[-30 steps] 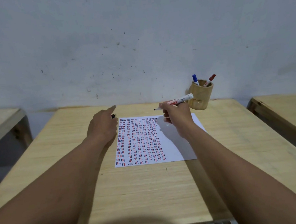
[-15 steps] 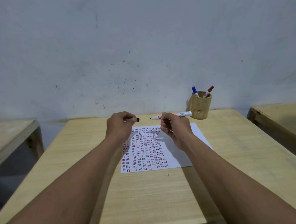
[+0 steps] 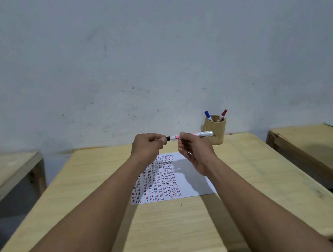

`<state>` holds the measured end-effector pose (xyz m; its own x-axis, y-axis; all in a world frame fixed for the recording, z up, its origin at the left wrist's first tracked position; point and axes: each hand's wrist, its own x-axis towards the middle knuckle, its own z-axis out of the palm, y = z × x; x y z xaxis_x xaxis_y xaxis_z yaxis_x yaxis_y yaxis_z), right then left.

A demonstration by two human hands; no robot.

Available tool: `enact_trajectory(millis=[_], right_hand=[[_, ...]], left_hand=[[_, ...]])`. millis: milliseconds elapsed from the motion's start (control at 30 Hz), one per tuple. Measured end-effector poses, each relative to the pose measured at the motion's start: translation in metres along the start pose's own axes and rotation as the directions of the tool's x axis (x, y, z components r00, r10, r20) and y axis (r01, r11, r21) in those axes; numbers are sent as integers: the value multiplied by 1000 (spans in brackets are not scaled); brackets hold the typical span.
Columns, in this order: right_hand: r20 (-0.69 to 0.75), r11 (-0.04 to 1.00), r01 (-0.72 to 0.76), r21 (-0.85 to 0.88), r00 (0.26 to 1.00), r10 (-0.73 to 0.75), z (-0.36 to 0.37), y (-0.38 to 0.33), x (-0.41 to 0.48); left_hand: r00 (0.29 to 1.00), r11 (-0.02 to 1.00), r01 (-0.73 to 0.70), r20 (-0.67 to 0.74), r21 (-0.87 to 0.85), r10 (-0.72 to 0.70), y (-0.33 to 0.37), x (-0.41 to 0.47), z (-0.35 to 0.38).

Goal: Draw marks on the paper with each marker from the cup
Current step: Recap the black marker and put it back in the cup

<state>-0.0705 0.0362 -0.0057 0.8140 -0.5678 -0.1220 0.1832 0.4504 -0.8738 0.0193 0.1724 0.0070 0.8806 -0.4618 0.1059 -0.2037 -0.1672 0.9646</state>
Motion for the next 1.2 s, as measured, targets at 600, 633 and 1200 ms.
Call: enact_trajectory(millis=[600, 633, 1200], right_hand=[[-262, 976, 219, -2, 942, -212, 5, -20, -5], [-267, 966, 253, -60, 928, -260, 3, -22, -4], [-8, 348, 195, -917, 863, -505, -67, -87, 26]], left_hand=[[995, 994, -94, -39, -46, 92, 32, -8, 30], [994, 994, -104, -46, -29, 103, 33, -7, 33], [990, 985, -141, -10, 101, 143, 53, 40, 106]])
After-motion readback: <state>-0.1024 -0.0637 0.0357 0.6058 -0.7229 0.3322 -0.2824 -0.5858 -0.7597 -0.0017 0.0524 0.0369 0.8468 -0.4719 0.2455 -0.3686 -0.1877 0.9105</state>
